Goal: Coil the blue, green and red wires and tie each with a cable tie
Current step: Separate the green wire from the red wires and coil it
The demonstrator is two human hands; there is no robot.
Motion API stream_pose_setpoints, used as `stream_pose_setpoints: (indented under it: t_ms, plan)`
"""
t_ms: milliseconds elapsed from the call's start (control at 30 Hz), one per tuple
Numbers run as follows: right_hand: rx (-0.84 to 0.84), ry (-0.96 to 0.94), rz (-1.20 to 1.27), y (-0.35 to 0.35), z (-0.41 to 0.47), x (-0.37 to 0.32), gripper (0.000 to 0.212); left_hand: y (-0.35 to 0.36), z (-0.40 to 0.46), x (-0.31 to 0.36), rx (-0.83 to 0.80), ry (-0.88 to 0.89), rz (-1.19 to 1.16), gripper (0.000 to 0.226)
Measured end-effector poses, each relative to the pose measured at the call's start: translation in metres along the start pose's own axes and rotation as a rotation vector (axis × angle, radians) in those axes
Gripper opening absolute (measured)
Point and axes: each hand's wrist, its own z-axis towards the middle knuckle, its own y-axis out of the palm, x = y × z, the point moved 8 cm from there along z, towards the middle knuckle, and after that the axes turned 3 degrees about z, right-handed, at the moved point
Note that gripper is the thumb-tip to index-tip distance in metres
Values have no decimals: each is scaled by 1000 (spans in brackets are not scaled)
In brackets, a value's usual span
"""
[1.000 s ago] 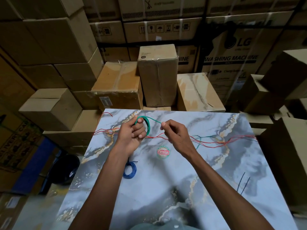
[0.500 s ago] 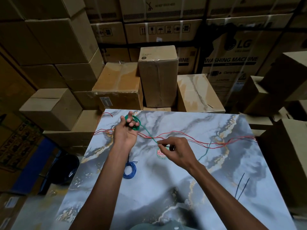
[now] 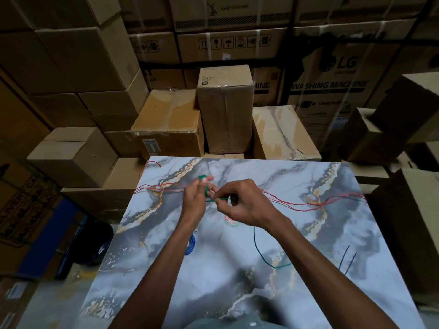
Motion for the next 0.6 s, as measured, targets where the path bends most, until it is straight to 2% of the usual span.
stream_pose_setpoints:
  t_ms: [167,367,467,600]
  plan:
    - [77,47,-43,-30,14,22,10,22,-15,-6,-247,12,-64,44]
    - [116,154,75,-50,17,61,4,29,-24,-6,-397,-96,-183,53]
    - [118,222,183,-44,13,82,14,30,-25,-2,-395,-185,-366,48]
    - [63,329,402,-33,1,107,22,30,-22,-3,-345,-363,-775,44]
